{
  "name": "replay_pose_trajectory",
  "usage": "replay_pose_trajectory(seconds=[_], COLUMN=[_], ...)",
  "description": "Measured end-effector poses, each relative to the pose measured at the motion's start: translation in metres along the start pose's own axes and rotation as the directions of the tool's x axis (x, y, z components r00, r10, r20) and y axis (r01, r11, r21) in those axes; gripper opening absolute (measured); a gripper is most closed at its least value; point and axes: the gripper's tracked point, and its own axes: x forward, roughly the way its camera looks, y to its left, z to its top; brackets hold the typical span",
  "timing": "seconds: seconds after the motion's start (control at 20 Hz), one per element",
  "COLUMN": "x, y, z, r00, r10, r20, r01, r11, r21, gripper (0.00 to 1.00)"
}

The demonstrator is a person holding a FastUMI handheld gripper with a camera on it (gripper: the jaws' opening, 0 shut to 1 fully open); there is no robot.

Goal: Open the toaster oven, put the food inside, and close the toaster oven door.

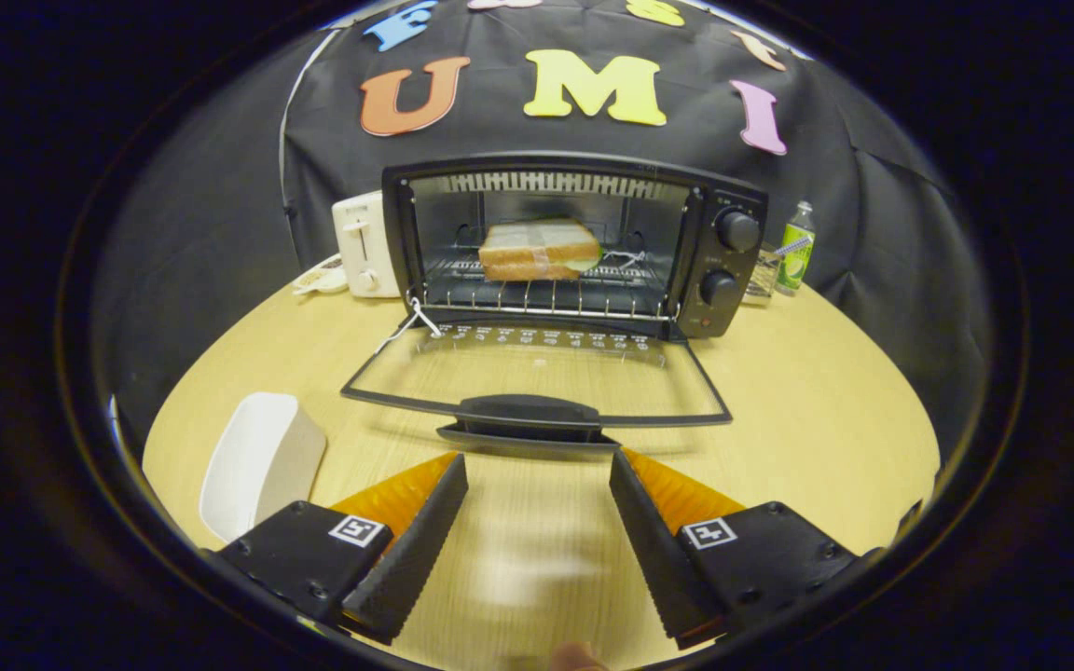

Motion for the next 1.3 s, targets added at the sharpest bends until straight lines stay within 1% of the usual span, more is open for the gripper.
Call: replay_pose_trajectory(seconds=[0.1,0.15,0.35,0.45,0.6,0.9,1.1,1.3], x=[0.008,0.013,0.025,0.025,0.025,0.025,0.02,0.01], y=[0.005,0.003,0.003,0.002,0.003,0.003,0.004,0.004], z=[-0.009,-0.012,-0.005,-0.003,-0.003,-0.002,0.003,0.015], r00=[1.0,0.999,1.0,0.999,0.998,0.998,0.997,0.991], r10=[0.015,0.008,-0.018,-0.045,-0.066,-0.06,-0.063,-0.079], r20=[-0.028,-0.037,0.0,0.004,0.005,0.012,0.046,0.11], r01=[-0.014,-0.007,0.018,0.045,0.066,0.059,0.06,0.075], r11=[1.0,1.0,1.0,0.999,0.997,0.997,0.997,0.996], r21=[0.018,0.021,0.019,0.024,0.038,0.048,0.055,0.04], gripper=[1.0,1.0,1.0,0.99,0.99,0.99,0.99,0.99])
